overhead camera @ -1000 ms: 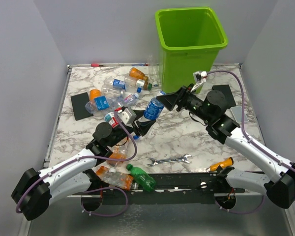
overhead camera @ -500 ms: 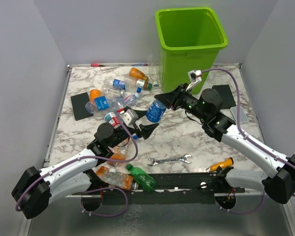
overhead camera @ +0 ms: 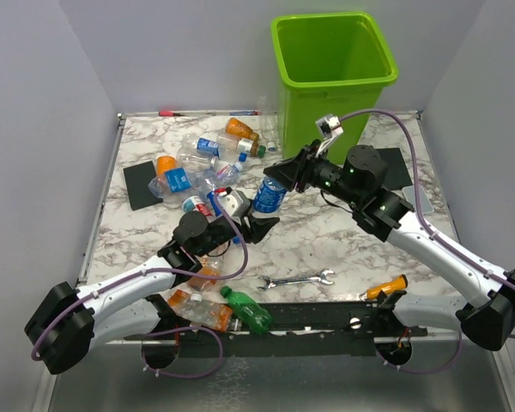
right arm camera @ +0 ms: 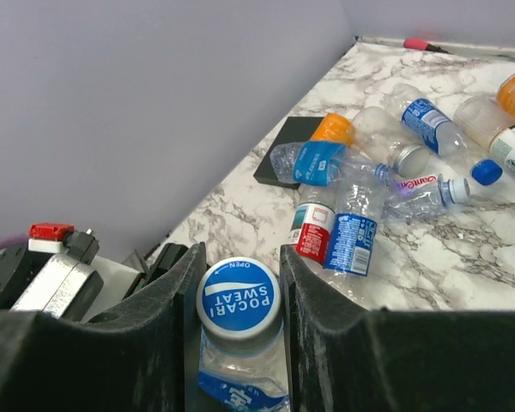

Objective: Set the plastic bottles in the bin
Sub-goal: Pick up the plastic bottle at the center of the board, then place the plastic bottle in the trash bin, then pick up the plastic bottle at the center of the board.

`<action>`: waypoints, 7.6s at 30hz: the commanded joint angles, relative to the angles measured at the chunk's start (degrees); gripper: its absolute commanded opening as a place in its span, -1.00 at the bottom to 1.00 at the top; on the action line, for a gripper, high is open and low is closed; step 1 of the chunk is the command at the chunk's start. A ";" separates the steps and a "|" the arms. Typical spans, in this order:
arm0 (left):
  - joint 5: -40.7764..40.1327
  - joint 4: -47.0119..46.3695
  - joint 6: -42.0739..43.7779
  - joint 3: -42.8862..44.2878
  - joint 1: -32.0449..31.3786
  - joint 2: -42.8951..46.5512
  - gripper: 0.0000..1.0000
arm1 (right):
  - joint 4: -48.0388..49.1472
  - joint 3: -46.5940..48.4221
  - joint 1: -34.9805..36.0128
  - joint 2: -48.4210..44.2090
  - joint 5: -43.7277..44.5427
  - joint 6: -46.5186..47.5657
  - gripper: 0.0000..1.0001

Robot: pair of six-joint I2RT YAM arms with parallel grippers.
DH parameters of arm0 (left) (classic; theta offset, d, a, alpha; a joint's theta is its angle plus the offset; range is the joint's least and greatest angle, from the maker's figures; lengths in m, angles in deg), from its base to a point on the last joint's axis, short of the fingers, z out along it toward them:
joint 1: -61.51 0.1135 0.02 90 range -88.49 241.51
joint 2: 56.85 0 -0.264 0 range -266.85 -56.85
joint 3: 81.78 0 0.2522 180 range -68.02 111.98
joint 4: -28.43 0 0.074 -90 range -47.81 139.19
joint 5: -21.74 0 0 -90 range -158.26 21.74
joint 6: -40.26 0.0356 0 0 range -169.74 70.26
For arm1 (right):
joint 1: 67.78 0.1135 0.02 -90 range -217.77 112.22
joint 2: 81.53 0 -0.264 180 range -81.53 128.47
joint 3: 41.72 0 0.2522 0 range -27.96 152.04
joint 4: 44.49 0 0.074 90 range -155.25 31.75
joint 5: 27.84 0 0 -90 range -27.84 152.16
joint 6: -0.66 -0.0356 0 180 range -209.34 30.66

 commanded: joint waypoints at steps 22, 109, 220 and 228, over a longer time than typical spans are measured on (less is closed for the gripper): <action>-4.31 -5.18 -1.18 -1.58 -1.22 3.27 -0.44 | 20.04 -12.40 3.05 -5.42 5.53 -13.54 0.30; -47.17 6.51 1.33 -0.36 -2.11 11.24 0.98 | 5.34 30.81 -23.59 8.42 3.20 4.57 0.43; -18.67 20.04 9.10 11.62 9.95 12.00 0.98 | -41.67 0.49 -0.96 -10.93 -1.25 0.84 -1.00; -20.82 24.97 55.61 6.88 -3.43 13.93 0.98 | -53.24 8.98 -2.31 -7.00 -7.06 1.24 -1.00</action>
